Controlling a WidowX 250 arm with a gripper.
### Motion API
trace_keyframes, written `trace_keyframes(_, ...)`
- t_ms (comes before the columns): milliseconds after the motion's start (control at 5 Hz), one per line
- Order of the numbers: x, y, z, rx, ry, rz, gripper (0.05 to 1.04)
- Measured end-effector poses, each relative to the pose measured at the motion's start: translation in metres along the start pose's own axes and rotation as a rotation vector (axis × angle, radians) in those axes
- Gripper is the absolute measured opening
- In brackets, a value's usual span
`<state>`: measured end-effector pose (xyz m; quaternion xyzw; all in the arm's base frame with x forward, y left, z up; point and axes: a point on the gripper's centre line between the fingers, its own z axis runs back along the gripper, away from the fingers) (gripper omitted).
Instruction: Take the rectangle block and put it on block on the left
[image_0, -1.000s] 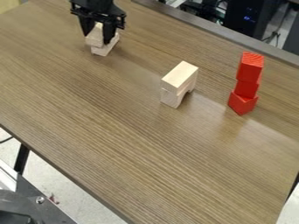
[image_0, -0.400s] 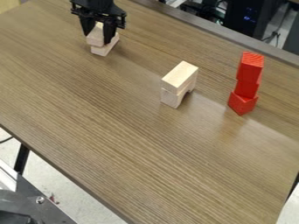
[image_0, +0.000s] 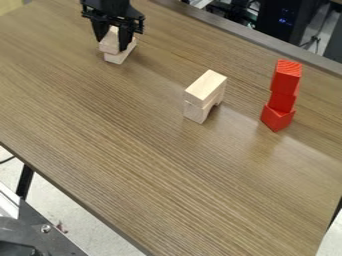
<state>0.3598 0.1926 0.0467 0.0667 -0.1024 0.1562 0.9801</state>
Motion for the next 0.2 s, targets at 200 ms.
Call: trace_keyframes(200, -0.0016, -0.0011, -0.0018, 0.014, 0.002, -0.006, 0.93)
